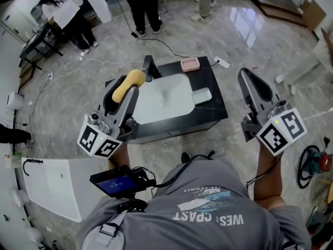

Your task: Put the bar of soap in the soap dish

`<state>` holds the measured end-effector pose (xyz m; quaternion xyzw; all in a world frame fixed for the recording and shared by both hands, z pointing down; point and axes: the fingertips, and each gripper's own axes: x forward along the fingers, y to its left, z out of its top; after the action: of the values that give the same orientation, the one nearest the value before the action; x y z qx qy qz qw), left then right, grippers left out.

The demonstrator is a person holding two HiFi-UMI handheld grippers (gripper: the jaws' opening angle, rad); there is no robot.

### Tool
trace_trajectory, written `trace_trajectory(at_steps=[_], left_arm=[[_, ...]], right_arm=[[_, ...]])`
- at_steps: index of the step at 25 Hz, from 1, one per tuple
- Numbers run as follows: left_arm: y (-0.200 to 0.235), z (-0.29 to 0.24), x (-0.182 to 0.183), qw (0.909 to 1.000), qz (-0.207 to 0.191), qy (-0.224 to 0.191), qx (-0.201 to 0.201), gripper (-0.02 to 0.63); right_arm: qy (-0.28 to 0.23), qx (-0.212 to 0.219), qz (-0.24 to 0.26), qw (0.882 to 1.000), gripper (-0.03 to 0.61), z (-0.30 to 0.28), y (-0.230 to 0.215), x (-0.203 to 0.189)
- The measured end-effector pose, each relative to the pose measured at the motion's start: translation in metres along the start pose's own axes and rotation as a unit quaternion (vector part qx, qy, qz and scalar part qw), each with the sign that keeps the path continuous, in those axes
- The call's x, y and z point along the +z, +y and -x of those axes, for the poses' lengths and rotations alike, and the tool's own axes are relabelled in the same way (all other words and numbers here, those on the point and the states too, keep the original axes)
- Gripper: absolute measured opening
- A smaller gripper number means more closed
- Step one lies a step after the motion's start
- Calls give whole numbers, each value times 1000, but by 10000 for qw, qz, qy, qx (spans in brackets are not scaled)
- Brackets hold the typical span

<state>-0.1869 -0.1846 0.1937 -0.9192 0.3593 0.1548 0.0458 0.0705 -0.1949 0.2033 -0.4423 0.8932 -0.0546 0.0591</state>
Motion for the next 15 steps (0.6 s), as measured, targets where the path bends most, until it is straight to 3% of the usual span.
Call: trace_trajectory(at_steps=[15], left_arm=[[11, -14, -17, 9997, 100, 169, 152, 156]], right_arm=[[161, 193, 31, 9997, 6, -34, -5, -9]])
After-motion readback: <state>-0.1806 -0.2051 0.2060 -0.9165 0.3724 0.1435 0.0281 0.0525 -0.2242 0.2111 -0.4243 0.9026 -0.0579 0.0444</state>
